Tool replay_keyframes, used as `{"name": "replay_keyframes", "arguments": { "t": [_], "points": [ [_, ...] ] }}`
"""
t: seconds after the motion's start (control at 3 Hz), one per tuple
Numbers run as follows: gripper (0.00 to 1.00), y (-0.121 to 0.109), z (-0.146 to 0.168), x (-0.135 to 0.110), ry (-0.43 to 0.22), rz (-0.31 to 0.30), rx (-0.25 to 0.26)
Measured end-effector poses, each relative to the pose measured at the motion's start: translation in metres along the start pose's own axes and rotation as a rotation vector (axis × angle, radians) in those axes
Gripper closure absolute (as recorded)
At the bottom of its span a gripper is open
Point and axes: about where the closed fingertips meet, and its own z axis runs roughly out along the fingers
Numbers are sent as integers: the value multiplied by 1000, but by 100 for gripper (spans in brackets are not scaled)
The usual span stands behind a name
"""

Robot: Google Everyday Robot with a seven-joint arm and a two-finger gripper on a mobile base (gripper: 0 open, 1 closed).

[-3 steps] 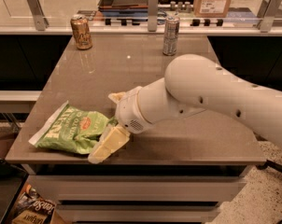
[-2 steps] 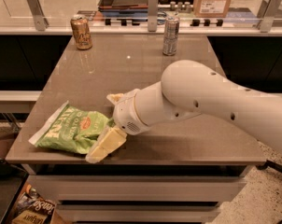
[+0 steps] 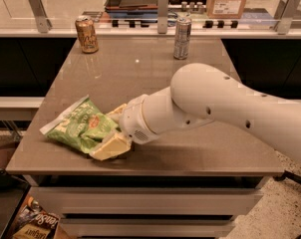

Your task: Move green jalapeno chip bag near orange can

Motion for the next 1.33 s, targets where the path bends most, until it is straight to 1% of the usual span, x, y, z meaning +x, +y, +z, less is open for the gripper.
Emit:
{"name": "replay_keyframes", "arguments": {
  "t": [0.67, 1.0, 1.33],
  "points": [
    [87, 3, 1, -3, 2, -9, -1],
    [100, 4, 1, -5, 3, -14, -2],
    [100, -6, -4, -12, 8, -28, -1]
  ]
}}
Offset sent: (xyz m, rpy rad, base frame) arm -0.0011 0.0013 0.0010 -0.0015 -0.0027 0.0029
